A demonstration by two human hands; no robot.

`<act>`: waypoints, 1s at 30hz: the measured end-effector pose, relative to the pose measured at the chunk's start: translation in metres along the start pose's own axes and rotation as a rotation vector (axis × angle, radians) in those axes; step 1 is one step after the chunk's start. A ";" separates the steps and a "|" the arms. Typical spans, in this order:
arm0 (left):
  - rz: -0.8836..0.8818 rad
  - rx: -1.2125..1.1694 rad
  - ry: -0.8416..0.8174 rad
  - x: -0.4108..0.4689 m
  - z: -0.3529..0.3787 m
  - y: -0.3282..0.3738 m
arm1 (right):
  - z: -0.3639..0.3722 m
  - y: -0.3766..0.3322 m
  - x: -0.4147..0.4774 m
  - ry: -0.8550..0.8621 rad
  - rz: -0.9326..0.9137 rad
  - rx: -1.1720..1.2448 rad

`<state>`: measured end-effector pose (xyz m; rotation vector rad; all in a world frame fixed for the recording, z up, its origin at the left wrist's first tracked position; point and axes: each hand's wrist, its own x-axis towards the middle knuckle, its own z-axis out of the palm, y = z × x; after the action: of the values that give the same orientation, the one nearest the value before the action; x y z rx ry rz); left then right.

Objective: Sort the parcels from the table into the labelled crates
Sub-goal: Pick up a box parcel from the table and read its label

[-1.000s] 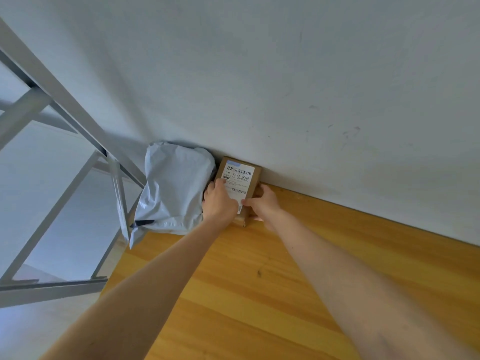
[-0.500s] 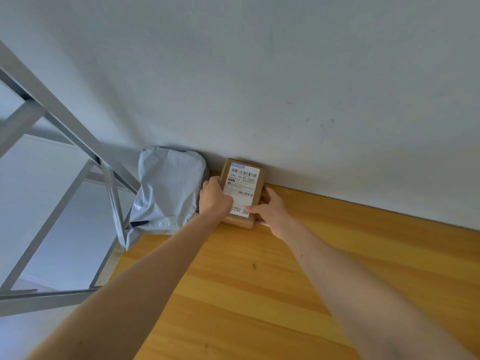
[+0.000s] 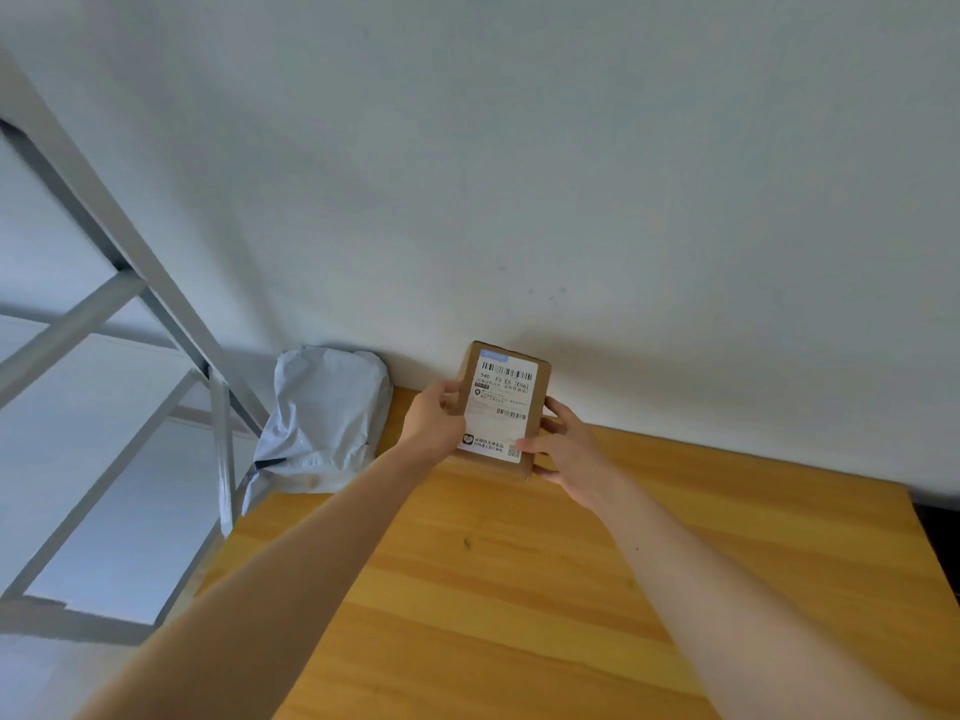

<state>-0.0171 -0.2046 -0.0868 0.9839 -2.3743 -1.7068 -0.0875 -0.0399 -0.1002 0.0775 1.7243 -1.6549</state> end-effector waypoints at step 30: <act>0.306 -0.216 0.047 -0.307 0.060 0.048 | -0.113 0.034 -0.288 0.000 -0.492 -0.068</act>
<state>0.1812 0.0139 0.0265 0.5878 -2.1210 -1.7506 0.0891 0.1902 0.0125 -0.4096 1.8993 -1.9314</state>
